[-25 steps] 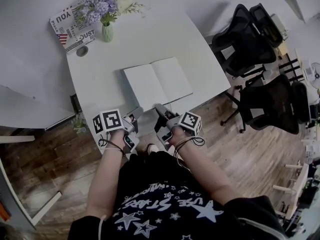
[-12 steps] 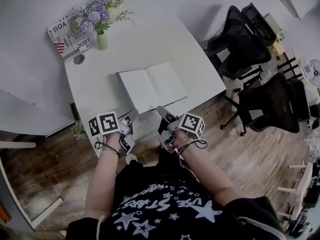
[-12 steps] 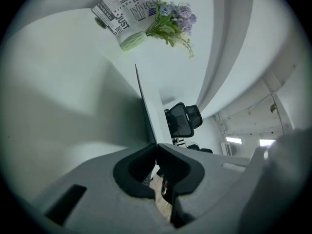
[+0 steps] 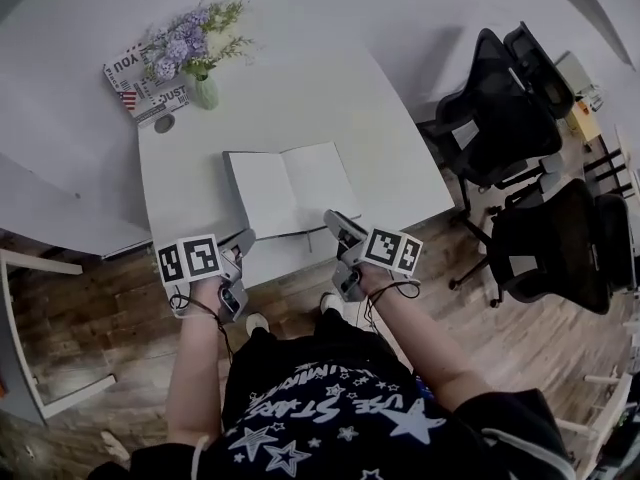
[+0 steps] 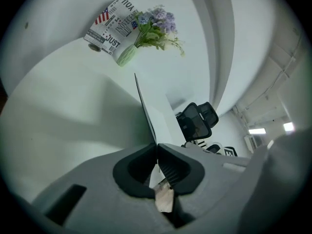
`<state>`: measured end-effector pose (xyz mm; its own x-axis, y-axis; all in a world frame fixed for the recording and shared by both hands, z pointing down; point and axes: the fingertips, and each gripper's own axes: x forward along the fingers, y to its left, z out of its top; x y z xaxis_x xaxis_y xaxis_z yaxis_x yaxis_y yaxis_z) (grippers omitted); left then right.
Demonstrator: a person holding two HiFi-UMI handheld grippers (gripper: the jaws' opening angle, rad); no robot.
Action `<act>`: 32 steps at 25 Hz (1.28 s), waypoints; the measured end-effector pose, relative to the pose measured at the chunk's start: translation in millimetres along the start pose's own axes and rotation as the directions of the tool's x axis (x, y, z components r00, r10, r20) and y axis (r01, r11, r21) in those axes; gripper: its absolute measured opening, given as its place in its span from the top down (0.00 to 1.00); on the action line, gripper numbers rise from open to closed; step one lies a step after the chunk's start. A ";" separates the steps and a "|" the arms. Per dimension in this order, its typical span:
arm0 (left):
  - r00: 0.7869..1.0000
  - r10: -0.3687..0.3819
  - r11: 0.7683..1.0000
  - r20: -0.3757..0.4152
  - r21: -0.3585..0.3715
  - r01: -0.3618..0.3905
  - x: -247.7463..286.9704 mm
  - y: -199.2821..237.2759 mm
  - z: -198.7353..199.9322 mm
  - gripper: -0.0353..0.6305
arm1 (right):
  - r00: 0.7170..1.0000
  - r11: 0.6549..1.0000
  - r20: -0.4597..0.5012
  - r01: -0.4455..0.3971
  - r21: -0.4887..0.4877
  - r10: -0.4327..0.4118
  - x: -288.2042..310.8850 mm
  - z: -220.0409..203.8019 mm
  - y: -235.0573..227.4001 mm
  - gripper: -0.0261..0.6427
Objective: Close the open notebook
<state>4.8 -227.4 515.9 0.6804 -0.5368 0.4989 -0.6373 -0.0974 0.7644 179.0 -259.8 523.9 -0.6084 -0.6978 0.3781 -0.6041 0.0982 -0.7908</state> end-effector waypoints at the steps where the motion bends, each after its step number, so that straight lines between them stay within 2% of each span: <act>1: 1.000 0.022 1.000 0.007 0.016 -0.022 0.3 -4.0 1.2 0.90 | 1.000 1.000 -0.007 -0.008 -0.012 0.008 -2.2 5.8 -3.3 0.80; 6: 0.993 0.111 0.988 0.039 0.107 -0.114 8.0 -32.9 7.3 0.90 | 0.997 0.996 -0.042 -0.060 -0.070 0.058 -13.1 32.6 -15.4 0.80; 12: 0.992 0.086 0.984 0.090 0.146 -0.099 38.9 -83.7 10.4 0.90 | 0.993 0.989 -0.059 -0.104 -0.107 0.098 -25.1 61.6 -28.7 0.80; 16: 0.993 0.085 0.979 0.088 0.177 -0.099 71.7 -111.5 6.0 0.90 | 0.993 0.988 -0.046 -0.109 -0.105 0.105 -35.8 81.3 -40.7 0.81; 25: 0.989 0.149 0.961 -0.016 0.237 -0.141 156.5 -131.1 -20.8 0.90 | 0.995 0.992 -0.001 -0.096 -0.077 0.096 -61.8 115.3 -77.3 0.81; 32: 0.961 0.257 0.932 -0.103 0.288 -0.218 209.2 -118.5 -41.9 0.90 | 0.996 0.995 -0.006 -0.091 -0.032 0.091 -70.0 124.7 -104.7 0.81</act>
<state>237.9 -293.1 546.8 0.5275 -0.4543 0.7179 -0.8470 -0.2154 0.4861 349.0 -309.7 520.2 -0.6640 -0.6816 0.3076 -0.5623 0.1839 -0.8062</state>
